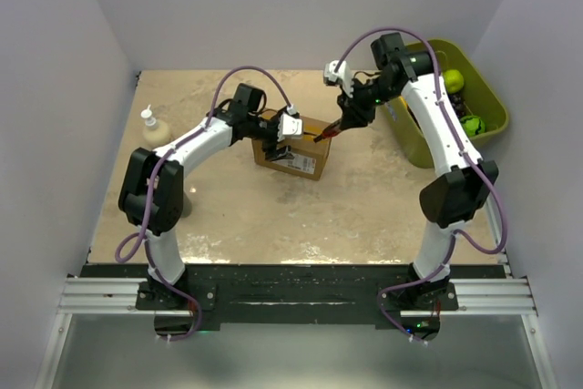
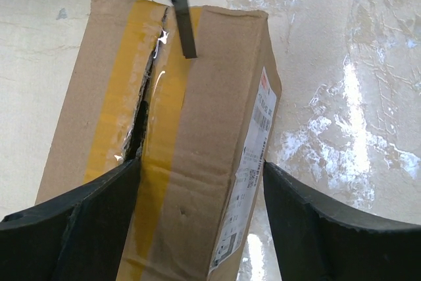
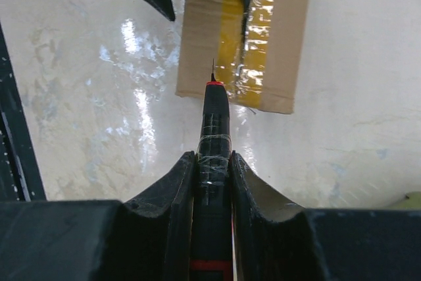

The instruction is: Unpack the express box

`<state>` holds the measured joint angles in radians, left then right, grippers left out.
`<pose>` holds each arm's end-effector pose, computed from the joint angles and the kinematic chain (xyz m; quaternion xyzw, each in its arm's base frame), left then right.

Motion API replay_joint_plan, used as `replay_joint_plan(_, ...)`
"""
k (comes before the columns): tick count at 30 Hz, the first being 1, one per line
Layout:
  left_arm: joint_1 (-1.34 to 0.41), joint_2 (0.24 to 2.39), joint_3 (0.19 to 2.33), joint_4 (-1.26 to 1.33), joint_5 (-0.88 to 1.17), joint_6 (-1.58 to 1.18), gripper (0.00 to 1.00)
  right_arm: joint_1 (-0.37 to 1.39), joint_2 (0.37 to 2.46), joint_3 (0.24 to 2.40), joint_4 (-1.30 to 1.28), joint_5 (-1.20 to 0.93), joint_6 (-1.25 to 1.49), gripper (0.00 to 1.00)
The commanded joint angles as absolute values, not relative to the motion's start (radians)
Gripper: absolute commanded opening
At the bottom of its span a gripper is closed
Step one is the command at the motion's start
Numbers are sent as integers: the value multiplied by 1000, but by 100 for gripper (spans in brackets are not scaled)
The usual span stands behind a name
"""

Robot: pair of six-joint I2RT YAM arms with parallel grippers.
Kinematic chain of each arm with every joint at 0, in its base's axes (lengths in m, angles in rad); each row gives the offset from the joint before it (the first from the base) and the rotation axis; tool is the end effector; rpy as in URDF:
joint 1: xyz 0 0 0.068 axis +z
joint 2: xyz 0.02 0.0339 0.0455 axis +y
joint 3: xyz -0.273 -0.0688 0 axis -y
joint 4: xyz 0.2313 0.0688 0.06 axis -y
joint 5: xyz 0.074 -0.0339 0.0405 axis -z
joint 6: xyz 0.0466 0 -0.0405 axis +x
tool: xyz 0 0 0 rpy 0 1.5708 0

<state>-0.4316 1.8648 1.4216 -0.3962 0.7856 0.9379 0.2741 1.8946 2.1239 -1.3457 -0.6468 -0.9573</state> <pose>0.3543 -0.1995 0.2502 0.6517 0.5817 -0.2633 0.4094 0.3460 0.1264 0.3834 -0.5920 0.7128 0.2202 0.3050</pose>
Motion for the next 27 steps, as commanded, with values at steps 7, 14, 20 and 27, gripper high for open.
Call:
replay_joint_plan(7,-425,1876,1416,-445,733,888,79,307,1847,2117,-1244,-666,-853,0)
replay_joint_plan(14,-430,1875,1413,-448,733,882,78,308,1809,2082,-1166,-677,-819,0)
replay_joint_plan(20,-430,1875,1414,-449,735,885,78,310,1816,2074,-1166,-641,-825,0)
replay_joint_plan(27,-430,1868,1411,-449,735,884,77,321,1830,2051,-1143,-589,-822,0)
